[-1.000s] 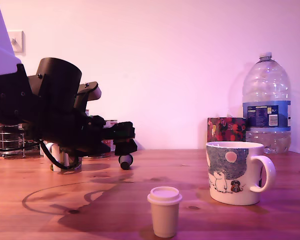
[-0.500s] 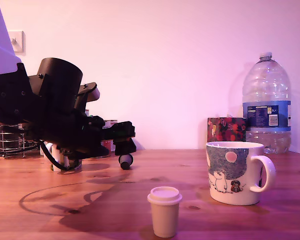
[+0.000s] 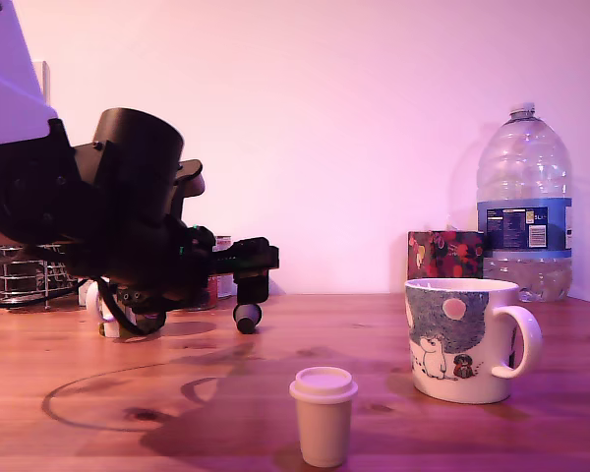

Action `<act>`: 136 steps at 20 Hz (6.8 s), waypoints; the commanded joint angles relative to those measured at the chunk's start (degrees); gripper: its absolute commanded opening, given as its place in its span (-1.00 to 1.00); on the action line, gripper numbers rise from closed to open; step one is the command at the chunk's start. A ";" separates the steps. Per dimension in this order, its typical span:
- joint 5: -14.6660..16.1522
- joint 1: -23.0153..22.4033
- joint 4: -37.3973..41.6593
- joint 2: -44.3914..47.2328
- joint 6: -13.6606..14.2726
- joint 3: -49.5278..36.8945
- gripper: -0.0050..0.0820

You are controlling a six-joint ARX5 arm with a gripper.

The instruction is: Pick up the coffee capsules from the table one by one and drop them inside the nearest coffee cup

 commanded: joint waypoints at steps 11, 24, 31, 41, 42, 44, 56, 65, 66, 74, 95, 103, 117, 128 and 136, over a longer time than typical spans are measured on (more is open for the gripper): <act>-6.82 -1.77 -6.91 0.42 -2.08 4.92 0.62; -6.69 -0.90 -17.07 5.16 -1.88 13.70 0.62; -3.93 1.68 -19.87 5.22 -2.56 14.78 0.62; -1.81 2.34 -22.03 9.60 -2.99 21.00 0.62; -1.60 2.34 -22.12 9.86 -2.99 21.38 0.62; -1.14 2.36 -22.56 10.99 -2.97 22.49 0.62; 1.99 3.04 -31.23 13.94 -3.56 29.09 0.62; 3.39 3.65 -34.27 14.58 -4.04 30.58 0.62; 3.61 3.78 -34.34 14.62 -4.46 30.58 0.62; 7.37 3.89 -35.76 16.48 -4.90 32.83 0.62; 10.45 4.44 -46.42 16.37 -3.98 34.38 -0.20; 11.47 4.42 -47.52 16.37 -2.03 35.17 -0.56; 12.13 4.42 -46.95 14.69 1.66 35.28 -0.67; 11.67 3.06 -36.70 8.70 3.10 28.35 -0.67; 9.33 2.36 -25.73 0.90 3.10 18.67 -0.67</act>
